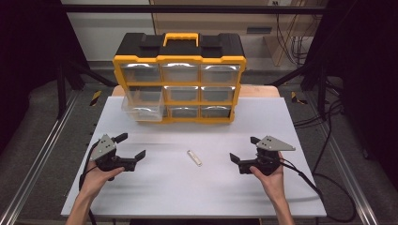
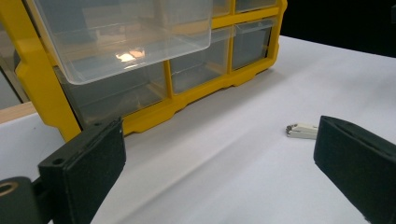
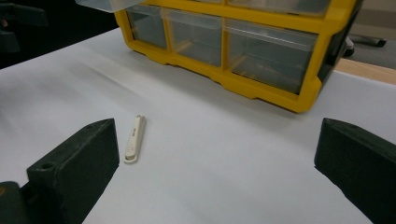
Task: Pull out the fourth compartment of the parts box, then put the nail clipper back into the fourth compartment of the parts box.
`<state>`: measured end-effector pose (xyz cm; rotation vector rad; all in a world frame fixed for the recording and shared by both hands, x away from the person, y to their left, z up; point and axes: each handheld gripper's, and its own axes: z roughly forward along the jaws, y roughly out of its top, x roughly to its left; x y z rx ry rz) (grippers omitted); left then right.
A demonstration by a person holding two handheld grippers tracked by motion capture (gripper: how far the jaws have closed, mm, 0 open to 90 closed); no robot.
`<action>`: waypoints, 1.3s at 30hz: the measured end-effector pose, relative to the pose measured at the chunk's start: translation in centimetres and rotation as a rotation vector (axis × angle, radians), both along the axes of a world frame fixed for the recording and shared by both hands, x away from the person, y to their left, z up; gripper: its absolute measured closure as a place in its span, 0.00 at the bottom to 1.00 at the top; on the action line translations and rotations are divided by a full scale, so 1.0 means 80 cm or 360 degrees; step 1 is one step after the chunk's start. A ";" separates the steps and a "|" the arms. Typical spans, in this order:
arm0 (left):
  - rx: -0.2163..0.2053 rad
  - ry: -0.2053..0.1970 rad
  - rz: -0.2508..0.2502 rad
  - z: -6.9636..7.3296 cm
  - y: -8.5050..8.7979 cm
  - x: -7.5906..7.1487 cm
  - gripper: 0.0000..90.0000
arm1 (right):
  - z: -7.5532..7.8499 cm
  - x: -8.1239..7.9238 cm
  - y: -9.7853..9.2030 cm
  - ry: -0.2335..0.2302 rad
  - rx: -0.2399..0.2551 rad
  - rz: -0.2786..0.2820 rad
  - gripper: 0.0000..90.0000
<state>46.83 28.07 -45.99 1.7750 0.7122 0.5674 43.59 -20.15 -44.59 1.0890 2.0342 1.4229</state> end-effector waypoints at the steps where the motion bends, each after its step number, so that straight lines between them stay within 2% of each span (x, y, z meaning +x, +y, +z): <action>1: -0.0001 0.0003 -0.0002 0.000 0.000 0.000 0.03 | 0.001 0.001 0.003 -0.0001 0.0001 0.0008 0.01; 7: -0.0017 0.0025 0.0000 -0.003 0.003 0.001 0.02 | 0.004 0.005 0.022 0.0019 -0.0011 0.0042 0.01; 25: -0.0025 0.0036 -0.0009 -0.008 0.004 0.001 0.02 | 0.007 0.028 0.070 0.0122 -0.0069 0.0108 0.01; 29: -0.0019 0.0046 -0.0011 -0.010 0.003 0.002 0.02 | 0.006 0.035 0.082 0.0125 -0.0115 0.0111 0.01; 32: -0.0023 0.0051 -0.0010 -0.011 0.002 0.002 0.02 | 0.005 0.038 0.091 0.0146 -0.0112 0.0120 0.01; 36: -0.0020 0.0049 -0.0008 -0.011 0.002 0.002 0.02 | 0.002 0.044 0.103 0.0159 -0.0160 0.0135 0.01; 39: -0.0020 0.0047 -0.0008 -0.011 0.002 0.002 0.02 | -0.001 0.050 0.111 0.0183 -0.0160 0.0148 0.01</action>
